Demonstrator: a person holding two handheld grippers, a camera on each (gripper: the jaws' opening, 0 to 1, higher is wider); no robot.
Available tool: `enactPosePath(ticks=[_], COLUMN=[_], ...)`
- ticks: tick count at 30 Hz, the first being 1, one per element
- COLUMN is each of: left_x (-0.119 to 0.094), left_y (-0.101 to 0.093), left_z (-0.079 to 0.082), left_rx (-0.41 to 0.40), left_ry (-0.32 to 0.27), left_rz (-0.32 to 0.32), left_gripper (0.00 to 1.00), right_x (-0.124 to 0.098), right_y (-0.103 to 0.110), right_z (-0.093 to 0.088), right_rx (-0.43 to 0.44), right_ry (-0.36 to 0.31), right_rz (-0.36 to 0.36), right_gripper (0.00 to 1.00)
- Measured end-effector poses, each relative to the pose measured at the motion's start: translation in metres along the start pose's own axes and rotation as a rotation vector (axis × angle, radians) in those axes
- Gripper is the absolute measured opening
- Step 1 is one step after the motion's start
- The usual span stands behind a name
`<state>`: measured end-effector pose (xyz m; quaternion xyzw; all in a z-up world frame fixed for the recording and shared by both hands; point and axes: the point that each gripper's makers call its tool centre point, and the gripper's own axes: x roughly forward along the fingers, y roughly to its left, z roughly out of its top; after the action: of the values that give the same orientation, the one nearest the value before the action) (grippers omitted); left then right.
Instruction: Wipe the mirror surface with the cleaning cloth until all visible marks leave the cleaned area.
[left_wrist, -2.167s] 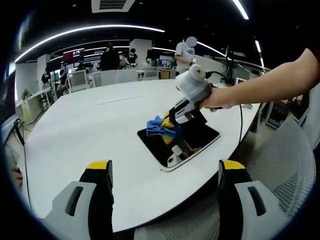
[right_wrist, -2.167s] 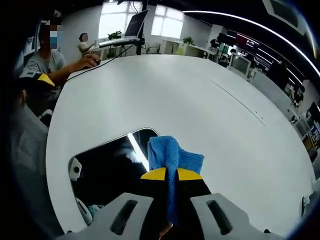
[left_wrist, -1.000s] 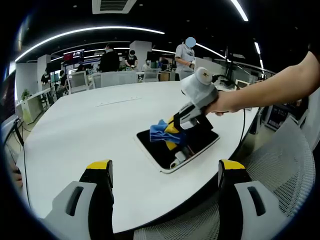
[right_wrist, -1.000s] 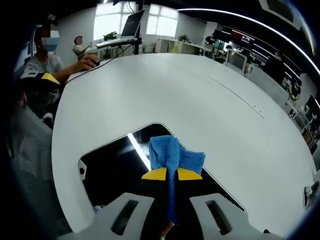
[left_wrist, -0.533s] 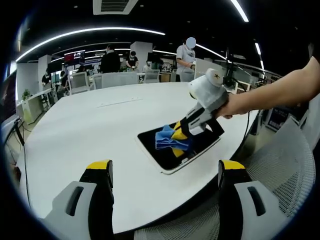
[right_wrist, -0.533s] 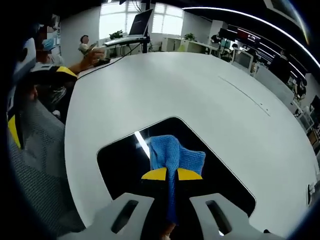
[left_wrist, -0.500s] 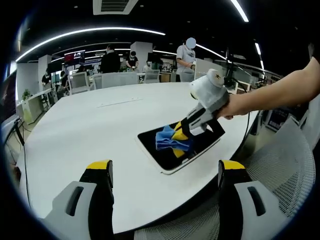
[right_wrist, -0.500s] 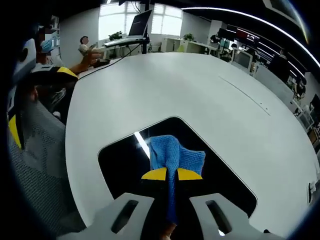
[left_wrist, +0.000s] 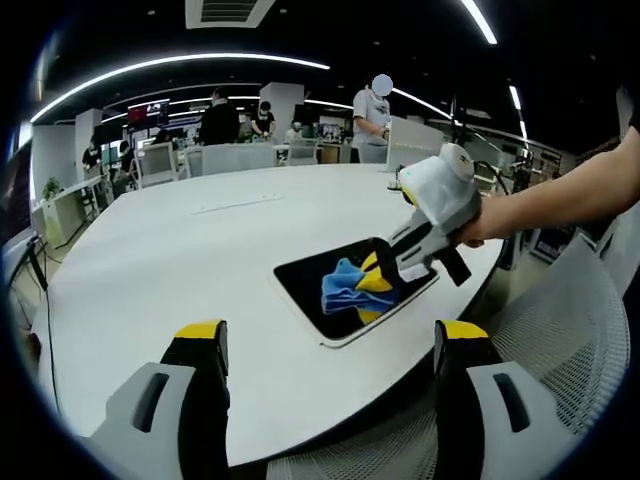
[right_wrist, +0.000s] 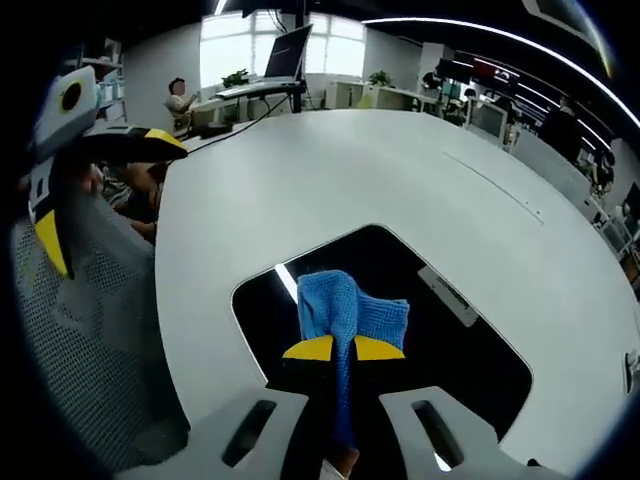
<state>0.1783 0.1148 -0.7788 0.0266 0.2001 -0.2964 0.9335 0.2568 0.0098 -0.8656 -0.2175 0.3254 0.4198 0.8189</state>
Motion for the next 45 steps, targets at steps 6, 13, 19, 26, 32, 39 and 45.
enactPosePath(ticks=[6, 13, 19, 26, 32, 39, 45], left_x=[0.000, 0.000, 0.000, 0.000, 0.000, 0.000, -0.001], left_y=[0.000, 0.001, 0.001, 0.001, 0.001, 0.002, 0.002], left_z=[0.000, 0.000, 0.000, 0.000, 0.000, 0.001, 0.000], left_rx=[0.003, 0.003, 0.002, 0.004, 0.003, 0.006, 0.006], left_ry=[-0.001, 0.000, 0.002, 0.001, 0.002, -0.004, -0.002], left_rz=[-0.002, 0.009, 0.008, 0.010, 0.010, 0.015, 0.015], left_gripper=[0.83, 0.85, 0.85, 0.85, 0.84, 0.85, 0.85], right_x=[-0.006, -0.012, -0.015, -0.017, -0.016, -0.016, -0.016], right_y=[0.013, 0.025, 0.030, 0.033, 0.032, 0.032, 0.031], right_z=[-0.005, -0.010, -0.012, -0.013, -0.013, -0.013, -0.013], right_rx=[-0.007, -0.013, -0.014, -0.009, -0.011, 0.000, 0.010], right_ry=[0.000, -0.013, -0.010, -0.011, -0.010, -0.019, -0.013], right_rz=[0.019, 0.029, 0.033, 0.037, 0.037, 0.040, 0.038], right_gripper=[0.00, 0.00, 0.00, 0.00, 0.00, 0.00, 0.00])
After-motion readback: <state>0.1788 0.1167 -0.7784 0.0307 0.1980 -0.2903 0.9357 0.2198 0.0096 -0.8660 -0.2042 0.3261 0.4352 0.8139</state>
